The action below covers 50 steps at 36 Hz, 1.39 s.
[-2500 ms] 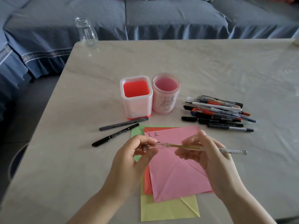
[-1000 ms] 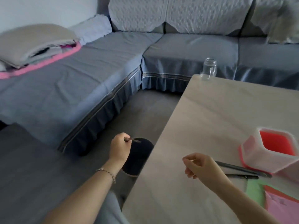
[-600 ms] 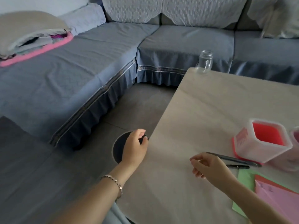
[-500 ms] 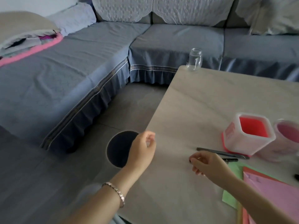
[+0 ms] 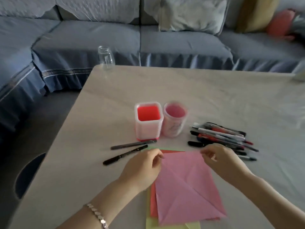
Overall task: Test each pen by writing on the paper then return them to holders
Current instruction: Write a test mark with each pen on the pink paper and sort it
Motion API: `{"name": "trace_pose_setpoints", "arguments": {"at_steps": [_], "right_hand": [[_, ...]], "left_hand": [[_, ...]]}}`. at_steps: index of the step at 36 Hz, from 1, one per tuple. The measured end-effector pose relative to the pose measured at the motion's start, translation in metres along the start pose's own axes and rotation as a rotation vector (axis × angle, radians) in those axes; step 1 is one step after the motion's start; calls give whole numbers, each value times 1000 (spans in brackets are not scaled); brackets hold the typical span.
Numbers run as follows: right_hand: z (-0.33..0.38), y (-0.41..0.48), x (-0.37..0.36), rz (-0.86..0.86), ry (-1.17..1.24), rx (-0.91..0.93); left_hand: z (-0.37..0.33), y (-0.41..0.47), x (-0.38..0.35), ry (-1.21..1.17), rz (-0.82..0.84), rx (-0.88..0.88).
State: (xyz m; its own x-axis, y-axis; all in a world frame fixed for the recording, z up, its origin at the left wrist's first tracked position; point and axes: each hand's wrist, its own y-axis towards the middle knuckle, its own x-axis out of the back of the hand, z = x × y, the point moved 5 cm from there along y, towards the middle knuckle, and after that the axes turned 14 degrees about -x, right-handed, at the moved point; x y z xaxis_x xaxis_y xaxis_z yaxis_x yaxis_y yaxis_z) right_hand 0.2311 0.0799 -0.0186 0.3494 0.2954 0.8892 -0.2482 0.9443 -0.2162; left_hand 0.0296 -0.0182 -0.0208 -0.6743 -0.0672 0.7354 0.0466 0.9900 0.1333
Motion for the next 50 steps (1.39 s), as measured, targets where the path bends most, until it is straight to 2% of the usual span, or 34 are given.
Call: {"name": "trace_pose_setpoints", "arguments": {"at_steps": [3, 5, 8, 12, 19, 21, 24, 29, 32, 34, 36, 37, 38, 40, 42, 43, 47, 50], "right_hand": [[-28, 4, 18, -148, -83, -52], [-46, 9, 20, -185, -186, -87], [-72, 15, 15, -169, -278, -147], [-86, 19, 10, -168, -193, -134], [-92, 23, 5, -51, -147, -166], [-80, 15, 7, -85, -195, -115], [-47, -4, 11, -147, -117, 31], [24, -45, 20, -174, -64, 440], [47, -56, 22, -307, -50, 590], [49, -58, 28, -458, 51, 552], [46, -61, 38, -618, 211, 390], [43, -63, 42, -640, 337, 272], [40, -62, 42, -581, 490, 136], [38, -56, 27, -276, 750, -79], [43, -53, 8, 20, 923, -160], [47, -53, 2, 87, 982, -163], [64, -56, -9, 109, 1078, -141], [64, -55, -22, 68, 1127, -182]], "left_hand": [[-7, 9, -12, -11, 33, -15], [-11, 14, -18, -17, 46, -10], [-14, 18, -24, -16, 56, 2], [-17, 18, -29, -35, 46, -1], [-19, 13, -34, -65, 32, 1], [-21, 13, -35, -62, 20, -13], [-29, 14, -35, -76, -8, -96], [-54, 13, -36, -90, 45, -301], [-57, 7, -37, -97, 23, -329], [-55, 1, -31, -86, -54, -297], [-52, -5, -20, -143, -137, -198], [-49, -8, -15, -184, -169, -157], [-48, -10, -12, -222, -177, -137], [-52, -10, -6, -249, -148, -165], [-54, -10, -4, -266, -90, -211], [-54, -10, -5, -277, -63, -225], [-57, -13, -9, -242, 21, -296], [-58, -17, -9, -215, -18, -305]]}}
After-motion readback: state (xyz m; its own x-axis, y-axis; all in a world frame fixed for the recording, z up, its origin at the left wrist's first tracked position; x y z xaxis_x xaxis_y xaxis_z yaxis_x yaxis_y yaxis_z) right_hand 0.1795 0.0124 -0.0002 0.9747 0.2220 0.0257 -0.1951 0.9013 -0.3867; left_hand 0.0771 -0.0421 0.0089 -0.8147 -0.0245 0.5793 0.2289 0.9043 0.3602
